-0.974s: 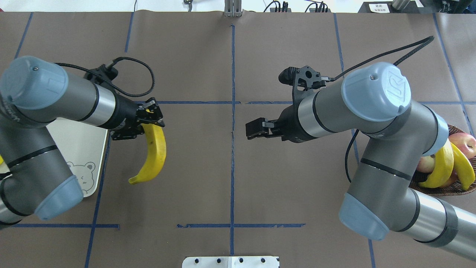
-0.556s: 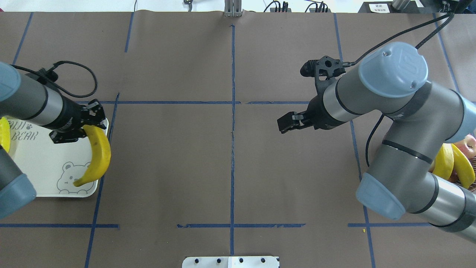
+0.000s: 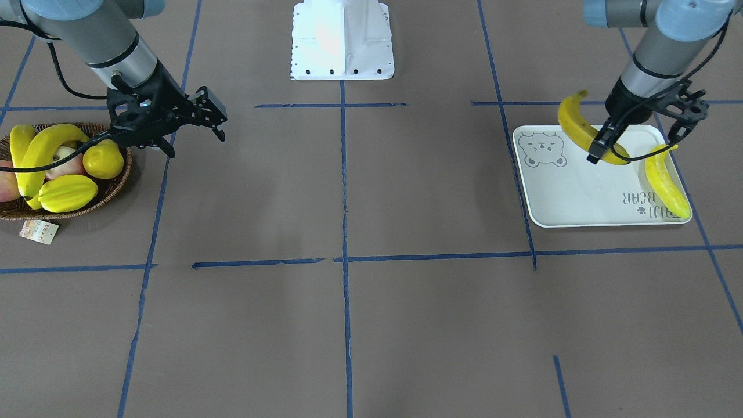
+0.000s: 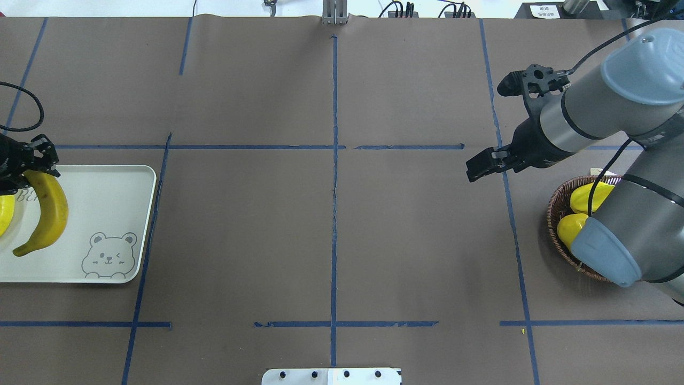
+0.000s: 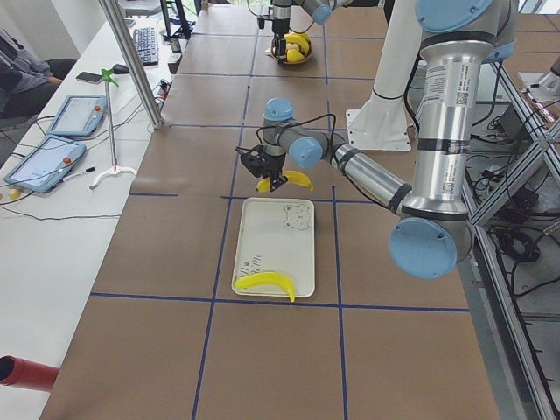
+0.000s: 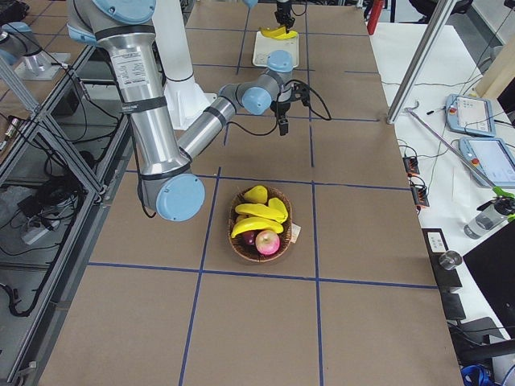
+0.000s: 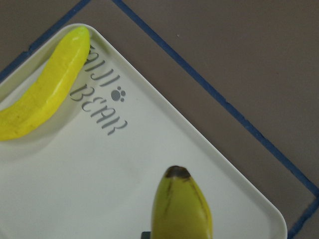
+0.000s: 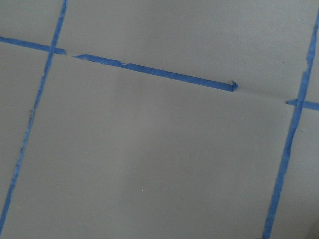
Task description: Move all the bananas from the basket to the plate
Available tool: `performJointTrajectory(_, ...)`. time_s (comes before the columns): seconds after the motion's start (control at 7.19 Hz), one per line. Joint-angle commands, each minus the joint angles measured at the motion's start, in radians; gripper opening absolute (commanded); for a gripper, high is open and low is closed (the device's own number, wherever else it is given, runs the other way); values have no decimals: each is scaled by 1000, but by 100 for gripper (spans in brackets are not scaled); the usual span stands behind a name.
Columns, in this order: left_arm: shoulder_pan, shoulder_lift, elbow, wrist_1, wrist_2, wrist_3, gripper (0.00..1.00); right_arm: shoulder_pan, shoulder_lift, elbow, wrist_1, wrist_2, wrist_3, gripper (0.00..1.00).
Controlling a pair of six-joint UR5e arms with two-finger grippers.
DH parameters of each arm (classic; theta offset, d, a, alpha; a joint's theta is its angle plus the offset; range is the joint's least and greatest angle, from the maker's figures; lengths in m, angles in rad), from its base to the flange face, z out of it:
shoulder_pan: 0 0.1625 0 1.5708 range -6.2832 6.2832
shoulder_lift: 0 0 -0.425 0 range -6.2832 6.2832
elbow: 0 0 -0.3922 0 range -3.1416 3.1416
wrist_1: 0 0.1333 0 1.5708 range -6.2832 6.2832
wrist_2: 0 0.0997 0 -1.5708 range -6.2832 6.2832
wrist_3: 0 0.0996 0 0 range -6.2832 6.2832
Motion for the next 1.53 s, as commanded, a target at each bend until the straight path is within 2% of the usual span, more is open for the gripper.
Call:
performJointTrajectory(0.0,-53,53,170,-238,-42,74,0,18,-35,17,0,2,-38,100)
performJointTrajectory(0.14,-65,57,216,-280,-57,93,3,18,-34,20,0,2,-38,100)
performJointTrajectory(0.28,-65,57,303,-350,-56,123,6,18,-34,19,0,2,-38,100)
performJointTrajectory(0.42,-65,54,368,-435,-54,117,19,21,-32,20,0,3,-36,100)
performJointTrajectory(0.56,-64,48,407,-467,-53,122,32,24,-34,29,0,3,-36,100)
performJointTrajectory(0.7,-64,46,416,-503,-53,132,49,24,-34,33,0,3,-36,100)
performJointTrajectory(0.83,-65,43,407,-508,-57,131,99,24,-34,33,0,3,-38,100)
performJointTrajectory(1.11,-70,49,377,-505,-65,148,100,35,-51,43,-2,5,-38,100)
performJointTrajectory(1.39,-174,45,248,-483,-244,174,100,61,-95,51,-2,16,-45,100)
